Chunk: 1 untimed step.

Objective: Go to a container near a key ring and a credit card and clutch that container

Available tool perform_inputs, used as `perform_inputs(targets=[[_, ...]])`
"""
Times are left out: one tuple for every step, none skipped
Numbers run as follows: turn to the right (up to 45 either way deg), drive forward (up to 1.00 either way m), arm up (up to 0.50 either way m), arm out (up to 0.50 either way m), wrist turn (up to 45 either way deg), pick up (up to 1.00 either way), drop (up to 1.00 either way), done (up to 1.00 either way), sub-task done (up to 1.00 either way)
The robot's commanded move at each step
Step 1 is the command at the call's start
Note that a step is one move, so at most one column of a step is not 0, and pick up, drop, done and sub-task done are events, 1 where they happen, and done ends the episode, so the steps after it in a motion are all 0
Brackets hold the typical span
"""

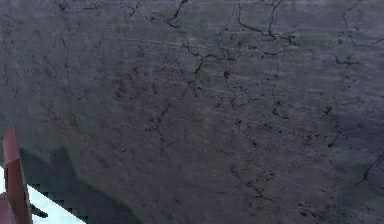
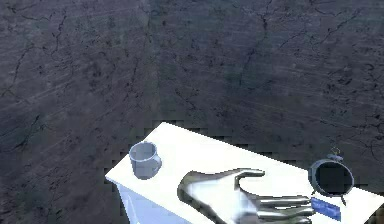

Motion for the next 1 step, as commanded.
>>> perform_inputs(targets=[[-9.0, 0.00, 0.00, 0.00, 0.0, 0.00, 0.00, 0.00, 0.00]])
